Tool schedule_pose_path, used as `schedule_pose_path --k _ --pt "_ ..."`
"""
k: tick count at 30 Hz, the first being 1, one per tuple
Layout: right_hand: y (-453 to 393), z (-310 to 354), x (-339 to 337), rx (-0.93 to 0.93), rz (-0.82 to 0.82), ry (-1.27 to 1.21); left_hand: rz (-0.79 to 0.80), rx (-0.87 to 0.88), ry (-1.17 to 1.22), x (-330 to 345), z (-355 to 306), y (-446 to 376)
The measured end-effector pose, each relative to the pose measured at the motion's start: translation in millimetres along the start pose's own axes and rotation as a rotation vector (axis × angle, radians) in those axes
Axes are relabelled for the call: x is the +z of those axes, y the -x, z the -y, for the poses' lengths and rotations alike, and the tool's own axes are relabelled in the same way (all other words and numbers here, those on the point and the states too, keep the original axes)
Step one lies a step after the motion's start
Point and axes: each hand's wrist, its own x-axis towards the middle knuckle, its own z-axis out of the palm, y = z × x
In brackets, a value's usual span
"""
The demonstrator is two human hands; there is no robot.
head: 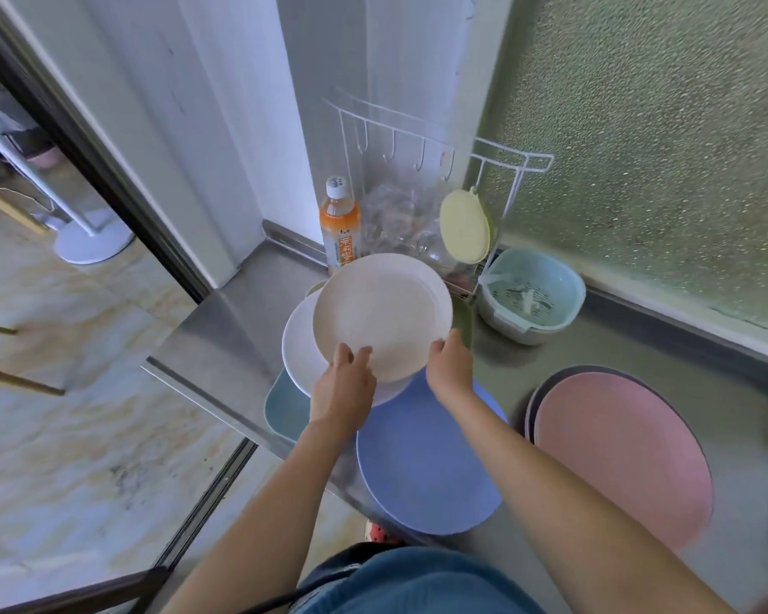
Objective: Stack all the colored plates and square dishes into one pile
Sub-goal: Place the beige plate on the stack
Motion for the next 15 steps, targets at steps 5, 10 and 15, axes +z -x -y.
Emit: schedule_pose_path --k 5,10,15 --pt "2 -18 -25 -0.119 -0.149 -0.018 -0.180 -0.302 0.212 -16 5 -9" --pt "10 -62 -72 -0.102 -0.292 0.018 -0.126 -0.272 0.440 -16 -16 -24" --pt "25 -103 -127 -0.024 -0.455 -0.039 0.062 -0.001 0.311 5 -73 -8"
